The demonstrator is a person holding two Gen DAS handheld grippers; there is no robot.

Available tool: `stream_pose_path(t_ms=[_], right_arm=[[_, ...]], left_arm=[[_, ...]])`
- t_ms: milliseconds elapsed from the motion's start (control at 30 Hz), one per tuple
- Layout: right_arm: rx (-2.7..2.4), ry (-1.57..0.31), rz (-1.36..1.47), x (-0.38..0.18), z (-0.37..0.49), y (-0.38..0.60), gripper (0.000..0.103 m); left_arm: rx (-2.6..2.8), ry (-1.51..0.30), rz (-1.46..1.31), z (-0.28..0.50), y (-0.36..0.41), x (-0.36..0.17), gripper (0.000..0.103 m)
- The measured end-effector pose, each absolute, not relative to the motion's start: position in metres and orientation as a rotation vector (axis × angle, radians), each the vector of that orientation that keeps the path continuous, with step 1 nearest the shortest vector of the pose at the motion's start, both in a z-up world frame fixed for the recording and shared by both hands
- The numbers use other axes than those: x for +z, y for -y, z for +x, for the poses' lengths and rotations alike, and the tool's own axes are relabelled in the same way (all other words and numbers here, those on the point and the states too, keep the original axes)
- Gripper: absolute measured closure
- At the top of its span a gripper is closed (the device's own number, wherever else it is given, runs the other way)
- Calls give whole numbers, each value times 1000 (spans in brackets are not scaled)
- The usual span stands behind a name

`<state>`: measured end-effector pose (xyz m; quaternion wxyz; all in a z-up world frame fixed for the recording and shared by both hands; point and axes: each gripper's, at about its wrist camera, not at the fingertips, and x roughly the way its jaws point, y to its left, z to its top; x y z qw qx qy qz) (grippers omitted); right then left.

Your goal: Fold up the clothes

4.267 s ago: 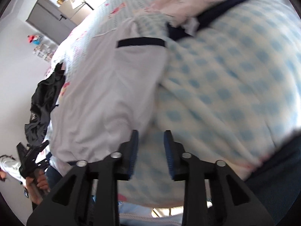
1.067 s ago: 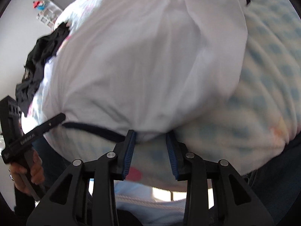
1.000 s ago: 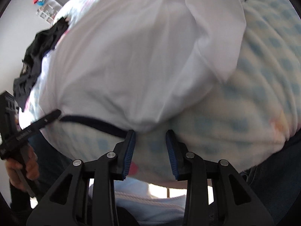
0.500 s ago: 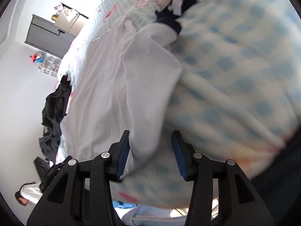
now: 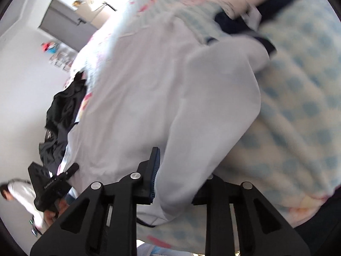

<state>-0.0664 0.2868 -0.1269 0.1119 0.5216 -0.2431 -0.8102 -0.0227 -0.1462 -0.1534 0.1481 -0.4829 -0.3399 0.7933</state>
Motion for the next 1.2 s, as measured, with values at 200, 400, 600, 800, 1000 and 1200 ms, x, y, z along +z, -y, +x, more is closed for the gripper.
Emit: stream_pose_path(t_ms=[200, 400, 600, 800, 1000, 1200], right_arm=[[-2351, 692, 1602, -143, -86, -276, 98], [-2448, 642, 1344, -55, -64, -275, 101], [-2339, 813, 1059, 43, -33, -308, 101], [-2533, 615, 1090, 69, -67, -311, 101], [-2457, 661, 1261, 8, -63, -306, 99], [-2454, 676, 1333, -12, -28, -363, 98]], left_arm=[[2436, 886, -1205, -13, 137, -112, 97], [2471, 772, -905, 19, 144, -27, 98], [2455, 678, -697, 31, 166, 80, 100], [2409, 803, -1026, -22, 169, 27, 100], [2175, 921, -1327, -17, 134, -69, 99], [2066, 996, -1423, -6, 117, -113, 46]])
